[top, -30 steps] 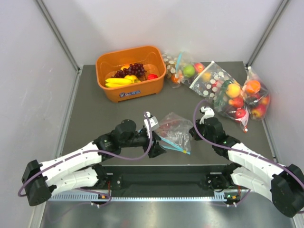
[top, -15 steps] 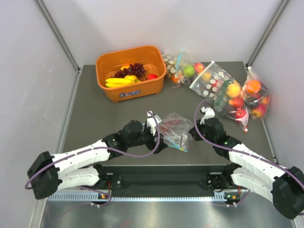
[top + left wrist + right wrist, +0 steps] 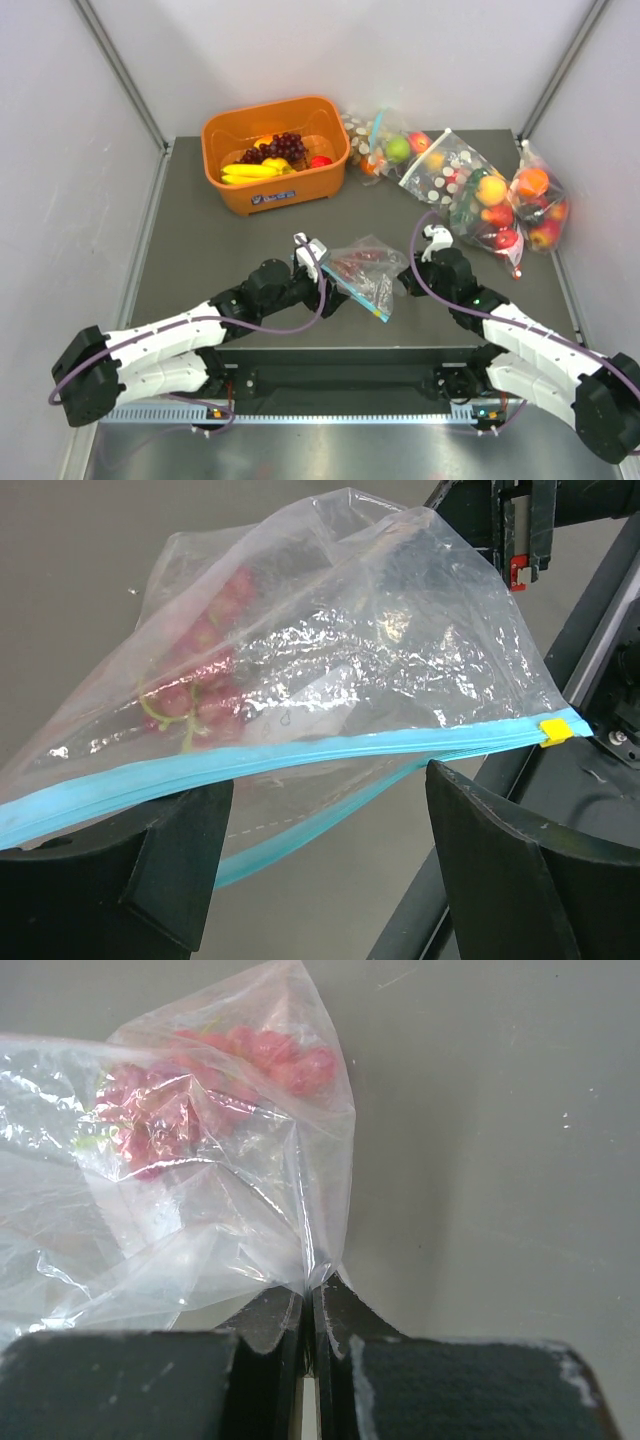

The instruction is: Open the zip-top bag and remove the fake food

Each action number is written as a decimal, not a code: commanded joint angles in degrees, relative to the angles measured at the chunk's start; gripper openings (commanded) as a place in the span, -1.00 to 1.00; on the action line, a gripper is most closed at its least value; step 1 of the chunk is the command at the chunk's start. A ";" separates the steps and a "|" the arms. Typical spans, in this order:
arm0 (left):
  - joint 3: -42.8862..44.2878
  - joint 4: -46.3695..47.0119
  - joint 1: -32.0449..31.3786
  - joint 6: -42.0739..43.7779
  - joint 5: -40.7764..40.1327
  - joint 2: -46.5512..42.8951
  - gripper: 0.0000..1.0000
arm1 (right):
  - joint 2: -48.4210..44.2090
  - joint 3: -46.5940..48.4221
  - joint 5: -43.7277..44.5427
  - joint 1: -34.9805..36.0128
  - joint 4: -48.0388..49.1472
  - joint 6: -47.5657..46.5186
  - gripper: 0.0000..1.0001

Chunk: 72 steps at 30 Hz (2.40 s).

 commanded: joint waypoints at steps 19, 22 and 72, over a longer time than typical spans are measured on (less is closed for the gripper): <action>-0.85 6.25 5.24 0.16 12.07 -0.25 0.56 | -2.48 2.41 -0.33 -0.43 -1.82 -0.51 -1.00; 0.12 4.66 5.15 2.26 10.31 1.76 0.54 | -2.57 2.32 -0.25 -0.43 -1.82 -0.42 -1.00; 13.13 14.68 5.15 10.89 -11.66 38.16 -0.52 | 2.88 2.41 -5.00 -0.17 2.31 -1.39 -1.00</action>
